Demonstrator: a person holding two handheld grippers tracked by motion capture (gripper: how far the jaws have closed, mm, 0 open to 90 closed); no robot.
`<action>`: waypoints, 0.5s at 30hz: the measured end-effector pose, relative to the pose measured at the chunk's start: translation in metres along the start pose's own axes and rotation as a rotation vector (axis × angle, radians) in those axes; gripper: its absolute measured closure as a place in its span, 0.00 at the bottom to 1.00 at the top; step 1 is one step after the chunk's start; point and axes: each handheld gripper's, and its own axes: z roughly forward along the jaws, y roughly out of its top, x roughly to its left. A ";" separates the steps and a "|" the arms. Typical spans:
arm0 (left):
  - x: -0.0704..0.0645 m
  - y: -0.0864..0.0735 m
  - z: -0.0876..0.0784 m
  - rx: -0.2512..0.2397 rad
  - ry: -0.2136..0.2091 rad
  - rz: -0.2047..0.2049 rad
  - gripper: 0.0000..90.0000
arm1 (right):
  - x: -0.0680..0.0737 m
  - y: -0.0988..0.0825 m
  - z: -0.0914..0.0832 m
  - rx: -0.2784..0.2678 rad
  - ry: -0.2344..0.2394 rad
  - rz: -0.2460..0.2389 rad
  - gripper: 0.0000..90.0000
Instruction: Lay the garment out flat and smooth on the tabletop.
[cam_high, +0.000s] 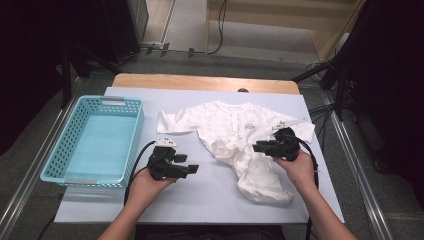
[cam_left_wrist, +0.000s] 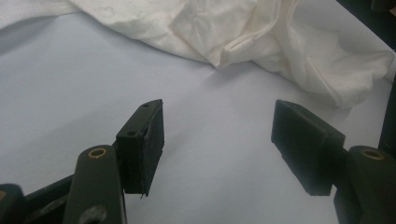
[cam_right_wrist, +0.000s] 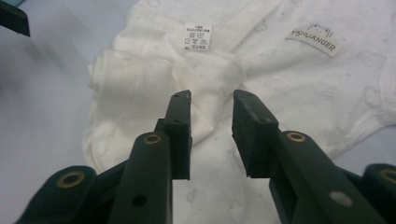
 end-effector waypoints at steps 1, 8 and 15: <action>0.000 0.000 0.000 -0.001 -0.003 0.001 0.39 | 0.001 0.000 -0.002 -0.009 0.001 -0.007 0.71; -0.001 0.003 0.004 0.001 -0.007 0.007 0.39 | 0.017 -0.006 -0.011 -0.021 0.013 -0.024 0.60; 0.001 0.008 0.008 0.000 -0.029 0.007 0.39 | 0.032 -0.010 -0.006 0.001 0.040 -0.042 0.56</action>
